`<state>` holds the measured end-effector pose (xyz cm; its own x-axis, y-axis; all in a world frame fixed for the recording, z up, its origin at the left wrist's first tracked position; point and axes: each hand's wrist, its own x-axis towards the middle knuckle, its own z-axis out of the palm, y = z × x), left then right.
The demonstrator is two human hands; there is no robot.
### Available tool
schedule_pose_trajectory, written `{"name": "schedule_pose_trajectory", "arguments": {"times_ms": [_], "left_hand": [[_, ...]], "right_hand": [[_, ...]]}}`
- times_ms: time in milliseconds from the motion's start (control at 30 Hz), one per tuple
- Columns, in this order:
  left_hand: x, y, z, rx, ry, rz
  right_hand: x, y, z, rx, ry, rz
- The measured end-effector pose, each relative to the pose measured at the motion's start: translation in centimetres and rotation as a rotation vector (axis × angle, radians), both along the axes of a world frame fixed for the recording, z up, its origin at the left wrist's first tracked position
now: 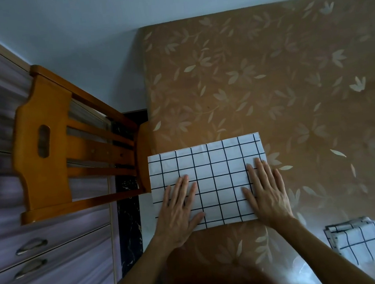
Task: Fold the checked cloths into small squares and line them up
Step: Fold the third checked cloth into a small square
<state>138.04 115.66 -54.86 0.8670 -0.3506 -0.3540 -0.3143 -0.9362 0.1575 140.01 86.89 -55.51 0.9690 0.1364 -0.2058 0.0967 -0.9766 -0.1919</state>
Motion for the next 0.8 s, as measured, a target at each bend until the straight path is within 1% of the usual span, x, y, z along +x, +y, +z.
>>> {"name": "schedule_pose_trajectory", "arguments": {"times_ms": [100, 167, 233, 333, 433, 467, 500, 567, 633, 700, 800], "left_hand": [[0.1, 0.0, 0.7, -0.044, -0.033, 0.008], [0.1, 0.2, 1.4, -0.104, -0.121, 0.097], [-0.1, 0.8, 1.8, -0.178, -0.174, 0.273], [-0.9, 2.2, 1.9, -0.287, -0.165, 0.601], [-1.4, 3.1, 2.9, -0.551, -0.005, 1.005], [-1.6, 3.3, 3.1, -0.605, 0.043, 1.101], [-1.7, 3.6, 3.3, -0.619, 0.059, 1.149], [-2.1, 4.1, 3.4, -0.621, 0.046, 1.175], [-2.4, 4.3, 3.4, -0.647, 0.087, 1.206], [-2.9, 4.5, 3.5, -0.644, 0.113, 1.212], [-3.6, 4.6, 4.0, -0.633, 0.102, 1.203]], "right_hand": [[0.2, 0.1, 0.4, 0.032, 0.005, -0.018], [0.6, 0.0, 0.8, 0.078, 0.007, -0.038], [0.9, -0.2, 1.1, 0.094, -0.001, -0.038], [0.9, 0.0, 1.4, 0.108, -0.04, -0.057], [0.2, 1.1, 2.2, 0.145, -0.104, -0.048], [-0.3, 1.6, 2.4, 0.166, -0.117, -0.024], [-0.8, 2.1, 2.5, 0.192, -0.121, 0.006], [-1.9, 3.1, 2.8, 0.247, -0.115, 0.063], [-3.1, 4.1, 3.0, 0.286, -0.099, 0.111], [-4.3, 5.3, 3.2, 0.32, -0.08, 0.157], [-5.9, 6.8, 3.4, 0.341, -0.085, 0.278]]}}
